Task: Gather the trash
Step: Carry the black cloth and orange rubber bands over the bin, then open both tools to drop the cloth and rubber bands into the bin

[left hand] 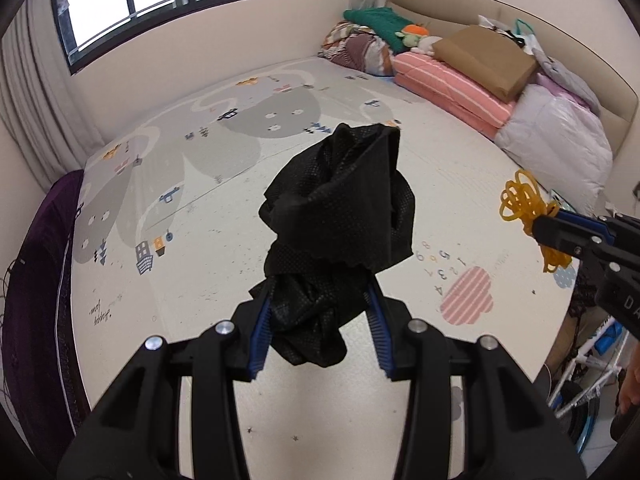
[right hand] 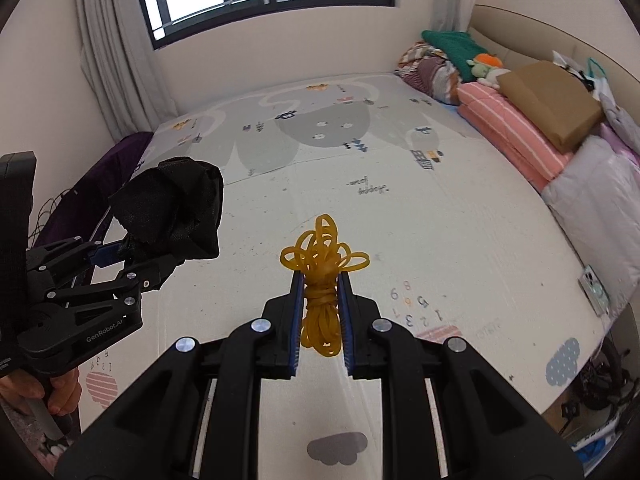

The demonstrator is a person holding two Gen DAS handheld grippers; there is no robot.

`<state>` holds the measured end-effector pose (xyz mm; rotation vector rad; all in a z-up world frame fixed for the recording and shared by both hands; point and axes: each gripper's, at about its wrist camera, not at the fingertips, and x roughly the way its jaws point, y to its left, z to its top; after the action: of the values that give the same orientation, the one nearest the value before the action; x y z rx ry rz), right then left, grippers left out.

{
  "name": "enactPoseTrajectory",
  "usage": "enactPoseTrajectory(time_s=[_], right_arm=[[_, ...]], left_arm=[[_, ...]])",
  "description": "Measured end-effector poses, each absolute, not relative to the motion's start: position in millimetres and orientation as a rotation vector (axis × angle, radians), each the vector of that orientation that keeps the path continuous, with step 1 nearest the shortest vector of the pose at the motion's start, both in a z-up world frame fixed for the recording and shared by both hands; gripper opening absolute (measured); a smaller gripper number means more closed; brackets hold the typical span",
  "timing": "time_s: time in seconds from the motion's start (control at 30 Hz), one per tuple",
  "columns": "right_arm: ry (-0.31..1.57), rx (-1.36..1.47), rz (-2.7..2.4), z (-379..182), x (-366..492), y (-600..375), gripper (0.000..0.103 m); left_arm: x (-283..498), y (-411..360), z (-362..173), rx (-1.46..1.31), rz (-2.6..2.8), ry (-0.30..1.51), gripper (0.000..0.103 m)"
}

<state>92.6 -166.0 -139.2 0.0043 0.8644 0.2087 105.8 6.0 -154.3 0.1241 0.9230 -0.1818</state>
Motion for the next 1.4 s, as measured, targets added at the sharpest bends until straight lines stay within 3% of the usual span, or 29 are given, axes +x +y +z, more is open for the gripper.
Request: enactPoseTrajectory(time_s=[0.23,0.47,0.93,1.0,1.07,1.13,1.4], right_arm=[[0.864,0.061,0.015,-121,14,-262,0.015],[0.883,0.153,-0.201,-136,-75,-374,0.015],[0.981,0.355,-0.462,-280,-199,-533,0.016],[0.981,0.381,-0.470,-297,-211,-544,0.018],[0.989,0.393,-0.470,-313,-217,-551,0.030],[0.995,0.399,-0.466,-322,-220,-556,0.034],[0.986,0.420,-0.508,-314,-249,-571,0.040]], left_arm=[[70,-88,-143,0.221,-0.396,0.904,0.043],[25,-202,-151,0.281,-0.586,0.902,0.043],[-84,-371,-267,0.414,-0.838,1.015,0.043],[-95,-382,-281,0.435,-0.854,1.024,0.043],[-105,-393,-294,0.456,-0.863,1.035,0.043],[-112,-400,-303,0.471,-0.871,1.049,0.043],[-135,-430,-308,0.504,-0.915,1.047,0.043]])
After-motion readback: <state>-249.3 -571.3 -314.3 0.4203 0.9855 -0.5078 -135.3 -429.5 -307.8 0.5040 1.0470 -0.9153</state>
